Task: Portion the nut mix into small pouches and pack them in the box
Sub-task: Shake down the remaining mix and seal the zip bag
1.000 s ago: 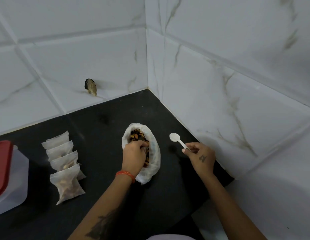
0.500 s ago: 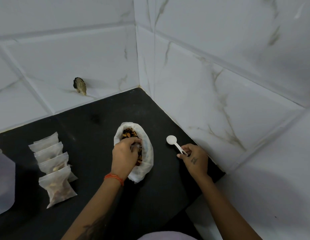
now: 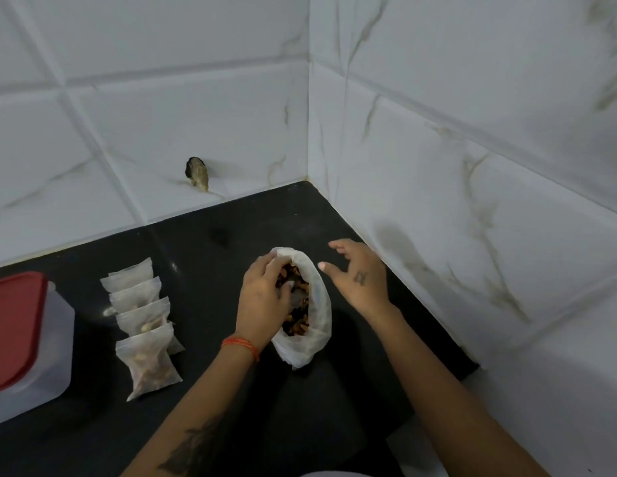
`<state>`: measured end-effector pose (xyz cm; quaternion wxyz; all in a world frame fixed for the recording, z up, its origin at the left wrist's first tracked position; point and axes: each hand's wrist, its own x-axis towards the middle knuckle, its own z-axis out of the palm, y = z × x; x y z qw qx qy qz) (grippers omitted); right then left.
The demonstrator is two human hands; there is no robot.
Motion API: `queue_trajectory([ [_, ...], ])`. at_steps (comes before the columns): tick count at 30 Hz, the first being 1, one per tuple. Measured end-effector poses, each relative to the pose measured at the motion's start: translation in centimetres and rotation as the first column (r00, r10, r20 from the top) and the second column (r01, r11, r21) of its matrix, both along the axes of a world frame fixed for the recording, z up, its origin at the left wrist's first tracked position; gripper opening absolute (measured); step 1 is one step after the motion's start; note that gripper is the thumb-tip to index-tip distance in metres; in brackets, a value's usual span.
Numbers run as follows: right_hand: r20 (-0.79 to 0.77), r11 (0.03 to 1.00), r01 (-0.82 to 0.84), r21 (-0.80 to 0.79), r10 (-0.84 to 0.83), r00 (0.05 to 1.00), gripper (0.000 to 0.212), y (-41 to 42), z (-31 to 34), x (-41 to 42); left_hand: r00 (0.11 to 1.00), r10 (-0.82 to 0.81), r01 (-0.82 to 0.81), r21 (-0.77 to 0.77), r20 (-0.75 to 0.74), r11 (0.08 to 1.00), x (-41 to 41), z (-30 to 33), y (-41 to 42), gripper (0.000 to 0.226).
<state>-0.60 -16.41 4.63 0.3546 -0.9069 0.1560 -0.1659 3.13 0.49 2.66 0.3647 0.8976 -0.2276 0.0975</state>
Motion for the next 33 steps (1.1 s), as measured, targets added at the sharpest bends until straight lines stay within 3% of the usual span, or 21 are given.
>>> queue_trajectory([
  [6, -0.394, 0.988, -0.127, -0.084, 0.084, 0.915, 0.074, 2.7, -2.0, 4.3, 0.959, 0.134, -0.108, 0.114, -0.248, 0.988, 2.4, -1.0, 0.5, 0.072],
  [8, -0.476, 0.989, -0.110, -0.098, 0.051, 0.878, 0.069, 3.1, -2.5, 4.9, 0.922, 0.162, -0.115, 0.149, -0.351, 0.982, 3.2, -1.2, 0.5, 0.071],
  [12, -0.391, 0.971, -0.070, -0.228, -0.026, 0.920, 0.024, 3.5, -2.4, 5.3, 0.942, 0.179, -0.113, 0.233, -0.283, 0.966, 4.3, -1.2, 0.6, 0.034],
  [15, -0.311, 0.975, -0.022, -0.220, -0.049, 0.949, 0.027, 3.3, -1.7, 5.4, 0.954, 0.179, -0.137, 0.181, -0.242, 0.974, 5.0, -1.3, 0.9, 0.022],
  [17, -0.342, 0.996, -0.027, -0.081, -0.002, 0.940, 0.029, 2.8, -1.1, 5.6, 0.939, 0.159, -0.130, 0.112, -0.304, 0.985, 5.6, -1.3, 1.0, 0.017],
  [18, -0.369, 0.997, -0.018, 0.079, 0.046, 0.928, 0.029, 2.4, -0.8, 5.9, 0.896, 0.151, -0.150, 0.036, -0.418, 0.988, 5.9, -1.0, 1.0, 0.015],
  [20, -0.404, 0.887, 0.077, 0.455, 0.128, 0.906, 0.032, 1.8, 0.3, 6.6, 0.693, 0.044, -0.255, -0.188, -0.719, 0.949, 6.7, 0.1, 0.9, 0.021],
  [21, -0.427, 0.821, 0.144, 0.552, 0.130, 0.895, 0.035, 1.5, 0.5, 7.0, 0.596, -0.033, -0.317, -0.273, -0.802, 0.908, 7.2, 0.3, 1.0, 0.026],
  [22, -0.446, 0.794, 0.181, 0.581, 0.124, 0.886, 0.035, 1.1, 0.5, 7.5, 0.563, -0.074, -0.331, -0.307, -0.823, 0.893, 7.6, 0.5, 1.2, 0.028],
  [25, -0.396, 0.794, 0.104, 0.599, 0.180, 0.901, 0.024, 0.6, -0.1, 8.1, 0.625, -0.090, -0.240, -0.300, -0.776, 0.923, 8.3, 0.3, 1.8, 0.012],
  [27, -0.345, 0.863, -0.011, 0.505, 0.213, 0.914, 0.024, 0.5, -0.7, 8.4, 0.715, -0.059, -0.157, -0.242, -0.697, 0.958, 8.6, 0.1, 2.1, 0.006],
  [29, -0.250, 0.974, -0.149, 0.169, 0.189, 0.950, 0.021, 0.9, -1.1, 8.2, 0.893, 0.045, -0.079, -0.057, -0.448, 0.995, 8.4, 0.0, 2.1, 0.009],
  [30, -0.149, 0.978, -0.205, -0.037, 0.197, 0.969, 0.018, 1.3, -1.4, 8.0, 0.956, 0.074, -0.065, 0.038, -0.283, 0.997, 8.1, 0.0, 1.9, 0.009],
  [31, -0.048, 0.950, -0.238, -0.204, 0.233, 0.971, 0.015, 1.7, -1.9, 7.9, 0.987, 0.084, -0.068, 0.117, -0.140, 0.991, 7.8, -0.1, 1.7, 0.007],
  [33, 0.052, 0.912, -0.258, -0.318, 0.288, 0.956, 0.018, 2.3, -2.5, 7.5, 0.996, 0.085, -0.089, 0.218, 0.026, 0.972, 7.1, -0.5, 1.1, 0.004],
])
